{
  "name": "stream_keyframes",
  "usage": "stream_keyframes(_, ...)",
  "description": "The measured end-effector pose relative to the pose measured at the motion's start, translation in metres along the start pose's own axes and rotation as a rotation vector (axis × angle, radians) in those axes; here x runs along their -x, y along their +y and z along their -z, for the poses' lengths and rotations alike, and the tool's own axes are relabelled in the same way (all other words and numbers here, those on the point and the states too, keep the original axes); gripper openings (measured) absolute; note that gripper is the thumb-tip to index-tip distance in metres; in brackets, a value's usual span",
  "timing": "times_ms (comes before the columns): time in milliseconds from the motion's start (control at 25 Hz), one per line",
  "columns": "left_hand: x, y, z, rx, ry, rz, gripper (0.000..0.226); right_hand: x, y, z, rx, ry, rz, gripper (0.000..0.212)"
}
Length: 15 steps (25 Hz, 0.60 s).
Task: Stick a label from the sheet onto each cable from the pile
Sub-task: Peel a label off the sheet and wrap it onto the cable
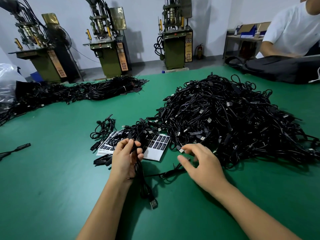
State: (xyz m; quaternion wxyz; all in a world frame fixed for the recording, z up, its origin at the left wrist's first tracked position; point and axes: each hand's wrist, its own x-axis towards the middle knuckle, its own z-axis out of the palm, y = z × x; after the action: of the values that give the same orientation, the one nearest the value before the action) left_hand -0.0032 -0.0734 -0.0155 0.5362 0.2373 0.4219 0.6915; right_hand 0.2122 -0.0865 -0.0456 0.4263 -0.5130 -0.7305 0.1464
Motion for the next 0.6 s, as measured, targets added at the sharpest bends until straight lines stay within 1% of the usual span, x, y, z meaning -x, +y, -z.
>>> stream_keyframes(80, -0.001, 0.001, 0.0, 0.065, -0.005, 0.052, 0.02, -0.002, 0.005, 0.002, 0.144, -0.271, 0.071, 0.051)
stream_keyframes(120, -0.002, 0.002, 0.0, 0.109, -0.011, 0.089, 0.021, -0.002, 0.004, 0.0, 0.224, -0.354, 0.115, 0.054)
stream_keyframes(160, -0.003, 0.004, 0.0, 0.159, -0.017, 0.131, 0.021, -0.001, 0.003, -0.003, 0.276, -0.375, 0.151, 0.05)
stream_keyframes(240, -0.004, 0.009, 0.003, 0.3, -0.034, 0.217, 0.023, -0.001, 0.001, -0.004, 0.318, -0.305, 0.222, 0.031)
stream_keyframes(320, -0.006, 0.014, 0.009, 0.42, -0.049, 0.272, 0.026, -0.002, -0.001, 0.0, 0.332, -0.205, 0.319, 0.019)
stream_keyframes(440, -0.008, 0.016, 0.017, 0.492, -0.035, 0.282, 0.027, -0.002, -0.004, 0.004, 0.21, -0.078, 0.399, 0.018)
stream_keyframes(480, -0.009, 0.016, 0.018, 0.485, -0.025, 0.28, 0.027, -0.001, -0.007, 0.004, 0.138, -0.062, 0.374, 0.019)
stream_keyframes(520, -0.01, 0.014, 0.018, 0.485, -0.013, 0.279, 0.027, 0.0, -0.01, 0.004, 0.034, -0.072, 0.303, 0.018)
stream_keyframes(600, -0.013, 0.012, 0.018, 0.536, 0.025, 0.265, 0.026, 0.002, -0.014, 0.006, -0.237, -0.178, 0.072, 0.014)
